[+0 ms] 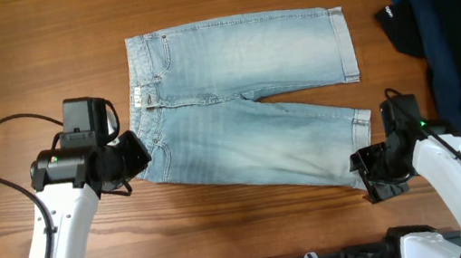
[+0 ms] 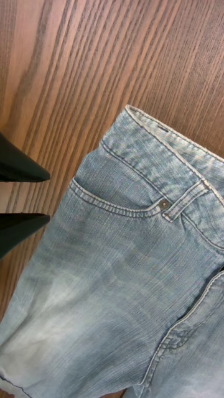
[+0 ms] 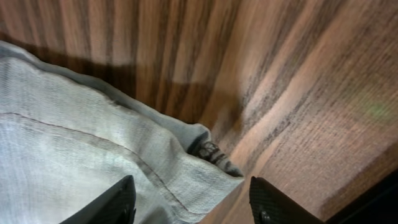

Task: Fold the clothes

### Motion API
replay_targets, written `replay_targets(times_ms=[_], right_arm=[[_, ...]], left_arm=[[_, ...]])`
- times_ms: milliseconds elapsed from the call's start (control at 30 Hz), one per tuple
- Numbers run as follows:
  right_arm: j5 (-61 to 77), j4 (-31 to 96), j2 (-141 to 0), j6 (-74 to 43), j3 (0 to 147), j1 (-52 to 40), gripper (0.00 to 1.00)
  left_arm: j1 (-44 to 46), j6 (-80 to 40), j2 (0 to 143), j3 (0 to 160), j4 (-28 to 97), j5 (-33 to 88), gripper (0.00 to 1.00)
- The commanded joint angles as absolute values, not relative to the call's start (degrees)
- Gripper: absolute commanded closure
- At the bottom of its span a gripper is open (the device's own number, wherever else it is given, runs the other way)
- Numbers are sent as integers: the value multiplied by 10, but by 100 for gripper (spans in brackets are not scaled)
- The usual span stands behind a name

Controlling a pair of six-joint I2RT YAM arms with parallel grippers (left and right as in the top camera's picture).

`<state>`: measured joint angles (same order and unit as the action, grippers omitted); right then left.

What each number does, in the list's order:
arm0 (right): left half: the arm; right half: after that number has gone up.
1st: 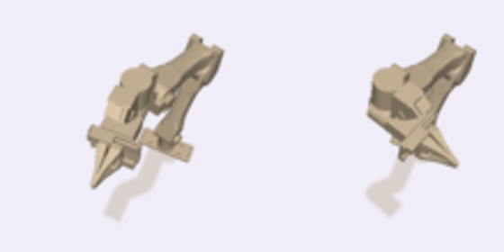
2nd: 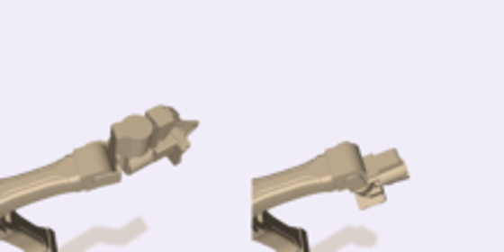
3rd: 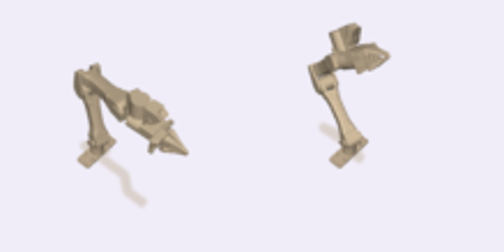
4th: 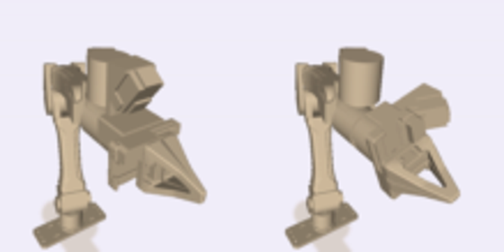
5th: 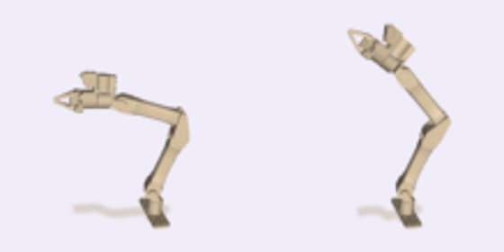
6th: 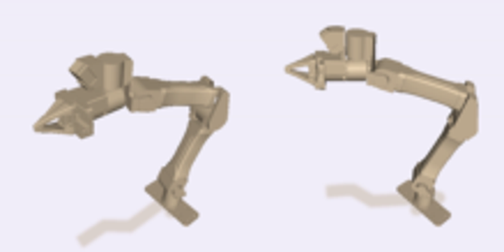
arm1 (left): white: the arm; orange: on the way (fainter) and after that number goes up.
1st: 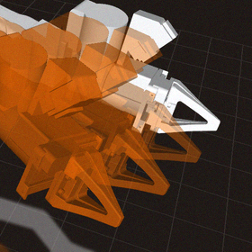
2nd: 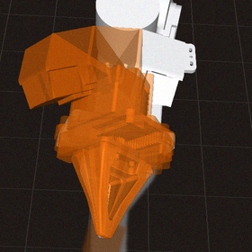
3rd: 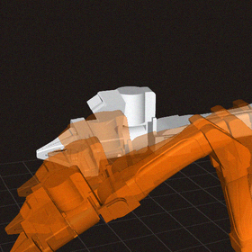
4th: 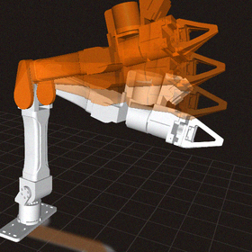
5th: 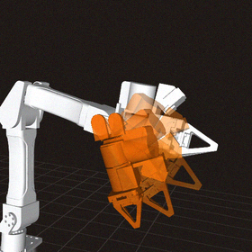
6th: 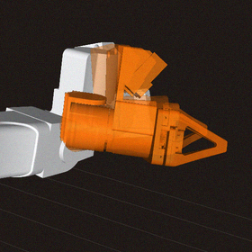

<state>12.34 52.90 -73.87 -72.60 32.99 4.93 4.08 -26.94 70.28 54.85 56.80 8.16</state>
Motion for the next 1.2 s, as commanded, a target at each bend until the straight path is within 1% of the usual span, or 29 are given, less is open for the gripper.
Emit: replay_targets(times_ms=[0, 133, 233, 267, 333, 367, 433, 500, 533, 633, 700, 767, 800, 867, 933, 1033, 1167], right_arm=[[111, 526, -737, -737, 322, 50, 42], [112, 507, -737, -737, 292, 50, 42], [111, 486, -736, -734, 278, 50, 49], [111, 484, -736, -735, 278, 50, 53], [111, 484, -736, -735, 278, 50, 73], [112, 485, -736, -735, 278, 50, 96], [112, 485, -736, -734, 278, 50, 96], [112, 486, -736, -734, 278, 50, 96], [112, 486, -736, -734, 278, 50, 96], [112, 486, -736, -734, 278, 50, 96], [111, 484, -736, -734, 278, 50, 96], [111, 481, -736, -734, 278, 50, 96], [111, 481, -736, -732, 278, 50, 96], [111, 474, -736, -709, 278, 50, 96], [104, 470, -736, -700, 278, 50, 96], [98, 472, -736, -700, 278, 50, 96], [98, 472, -736, -694, 278, 50, 96]], left_arm=[[41, -273, 703, 543, 568, 74, 82], [41, -273, 703, 543, 568, 74, 82], [41, -273, 703, 543, 571, 74, 82], [41, -273, 703, 543, 573, 74, 82], [41, -273, 703, 543, 577, 74, 82], [41, -273, 703, 544, 577, 74, 82], [41, -273, 703, 543, 577, 74, 82], [41, -273, 703, 543, 580, 74, 76], [41, -273, 703, 543, 586, 74, 75], [41, -287, 703, 520, 588, 74, 76], [41, -310, 703, 482, 555, 74, 73], [40, -342, 703, 430, 491, 74, 67], [40, -368, 703, 395, 441, 74, 61], [40, -390, 703, 364, 386, 73, 61], [40, -415, 707, 343, 342, 51, 62], [40, -449, 732, 341, 320, -2, 61], [40, -457, 803, 341, 280, -10, 60]])
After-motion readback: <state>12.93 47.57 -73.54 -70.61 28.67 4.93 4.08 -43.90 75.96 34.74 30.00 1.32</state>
